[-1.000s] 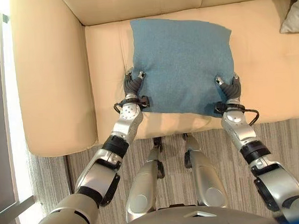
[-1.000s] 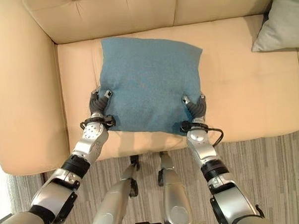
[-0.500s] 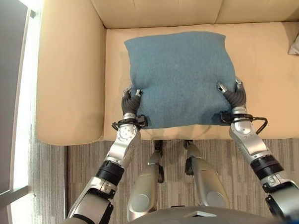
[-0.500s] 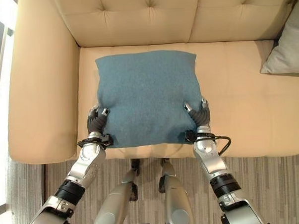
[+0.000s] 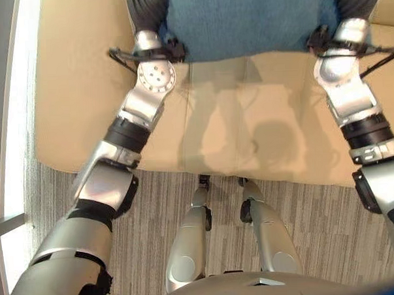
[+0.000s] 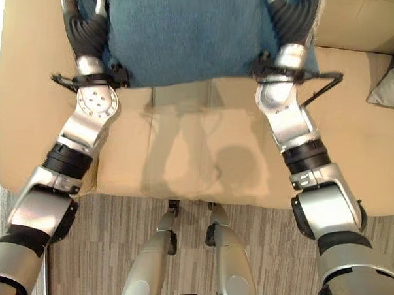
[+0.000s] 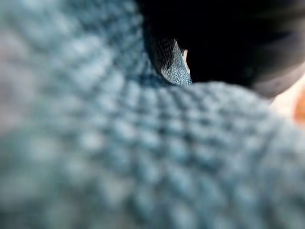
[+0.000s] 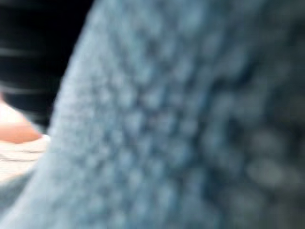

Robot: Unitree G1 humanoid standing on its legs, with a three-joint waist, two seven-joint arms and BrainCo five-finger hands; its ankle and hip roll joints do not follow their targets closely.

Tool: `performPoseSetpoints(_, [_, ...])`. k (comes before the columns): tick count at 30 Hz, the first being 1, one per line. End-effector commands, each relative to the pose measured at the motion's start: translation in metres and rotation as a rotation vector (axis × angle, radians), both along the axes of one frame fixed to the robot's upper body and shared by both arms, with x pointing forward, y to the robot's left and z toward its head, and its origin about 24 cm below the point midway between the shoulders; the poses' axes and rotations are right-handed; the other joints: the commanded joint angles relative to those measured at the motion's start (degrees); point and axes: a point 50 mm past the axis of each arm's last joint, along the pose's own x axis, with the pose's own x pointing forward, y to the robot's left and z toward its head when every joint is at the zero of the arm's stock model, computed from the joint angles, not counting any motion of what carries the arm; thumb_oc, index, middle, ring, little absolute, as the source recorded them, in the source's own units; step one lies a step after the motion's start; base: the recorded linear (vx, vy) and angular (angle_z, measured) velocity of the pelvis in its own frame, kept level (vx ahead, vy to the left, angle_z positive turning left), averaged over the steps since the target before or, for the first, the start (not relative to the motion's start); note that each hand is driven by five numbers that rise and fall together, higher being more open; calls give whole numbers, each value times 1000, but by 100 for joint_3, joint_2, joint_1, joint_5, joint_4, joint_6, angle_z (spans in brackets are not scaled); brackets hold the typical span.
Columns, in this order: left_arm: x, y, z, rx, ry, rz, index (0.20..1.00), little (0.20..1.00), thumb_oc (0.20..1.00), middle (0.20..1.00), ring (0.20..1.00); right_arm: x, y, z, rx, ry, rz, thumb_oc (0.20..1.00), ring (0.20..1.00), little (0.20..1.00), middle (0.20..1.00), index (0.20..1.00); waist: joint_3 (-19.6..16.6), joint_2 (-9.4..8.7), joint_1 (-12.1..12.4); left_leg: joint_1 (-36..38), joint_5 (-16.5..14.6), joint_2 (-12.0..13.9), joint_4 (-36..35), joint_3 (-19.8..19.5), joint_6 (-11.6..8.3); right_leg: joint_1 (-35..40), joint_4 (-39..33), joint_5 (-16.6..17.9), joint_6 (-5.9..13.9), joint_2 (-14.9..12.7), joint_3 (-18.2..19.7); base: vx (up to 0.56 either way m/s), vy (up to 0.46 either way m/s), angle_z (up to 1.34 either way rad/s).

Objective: Pick up all the scattered cushions and arrange them neatly on the sofa.

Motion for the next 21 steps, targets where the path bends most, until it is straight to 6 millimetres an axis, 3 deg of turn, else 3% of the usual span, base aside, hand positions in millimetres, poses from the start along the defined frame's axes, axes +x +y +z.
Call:
performPoseSetpoints(1, [-14, -59, 59, 261, -200, -85, 200, 200, 200, 200, 200, -5, 54, 29, -114, -139, 94, 200, 200, 200, 200, 200, -250, -189, -7, -183, -87, 120, -106, 10, -449, 76, 55, -429, 892, -312, 137, 0, 74, 12])
performPoseSetpoints(6, [-14, -48, 117, 360, -195, 43, 200, 200, 200, 200, 200, 10, 61, 62, -133, -61, 46, 200, 200, 200, 200, 200, -191, -108, -60, -748, 38, 130, -112, 16, -453, -511, 39, -299, 953, -287, 246, 0, 62, -1])
performPoseSetpoints(11, [-16, -49, 132, 318, -171, 31, 200, 200, 200, 200, 200, 18, 65, 71, -168, 11, 4, 200, 200, 200, 200, 200, -224, 13, -77, -1253, 109, 64, -112, 38, -448, -1053, 29, -235, 981, -281, 312, 18, 80, -12])
performPoseSetpoints(12, [-13, -53, 128, 281, -137, -12, 1000, 1000, 1000, 1000, 1000, 24, 60, 68, -163, 64, -16, 200, 200, 200, 200, 200, -253, 30, -70, -1386, 114, 26, -112, 32, -436, -1176, 27, -206, 992, -289, 327, 10, 43, -5])
performPoseSetpoints(14, [-10, -55, 124, 270, -105, -30, 1000, 1000, 1000, 1000, 1000, 28, 59, 68, -176, 101, -33, 200, 200, 200, 200, 200, -264, 39, -73, -1497, 130, 9, -112, 56, -438, -1296, 30, -182, 998, -289, 343, 1, 41, -2])
performPoseSetpoints(15, [-6, -58, 118, 287, -73, -27, 1000, 1000, 1000, 1000, 1000, 31, 54, 66, -177, 136, -40, 479, 479, 479, 479, 479, -251, 35, -75, -1567, 153, 0, -112, 70, -447, -1376, 30, -159, 1007, -292, 351, 6, 59, 1])
performPoseSetpoints(16, [-1, -57, 107, 303, -45, -21, 1000, 1000, 1000, 1000, 1000, 34, 47, 62, -182, 163, -54, 1000, 1000, 1000, 1000, 1000, -247, 15, -92, -1630, 157, -20, -112, 79, -444, -1461, 25, -136, 1013, -281, 375, 1, 38, 0])
performPoseSetpoints(17, [1, -57, 103, 304, -34, -24, 1000, 1000, 1000, 1000, 1000, 35, 47, 58, -190, 172, -55, 1000, 1000, 1000, 1000, 1000, -243, 5, -96, -1643, 154, -17, -112, 80, -444, -1479, 24, -132, 1013, -284, 380, 0, 0, 0])
performPoseSetpoints(18, [8, -53, 84, 296, 10, -32, 1000, 1000, 1000, 1000, 1000, 40, 46, 40, -222, 218, -55, 1000, 1000, 1000, 1000, 1000, -215, -12, -101, -1704, 162, -32, -112, 92, -439, -1554, 23, -96, 1007, -298, 401, 0, 0, 0])
performPoseSetpoints(21, [11, -50, 77, 289, 25, -31, 1000, 1000, 1000, 1000, 1000, 41, 48, 33, -230, 228, -47, 1000, 1000, 1000, 1000, 1000, -207, -12, -98, -1712, 166, -38, -112, 94, -440, -1563, 24, -95, 1009, -299, 414, 0, 0, 0])
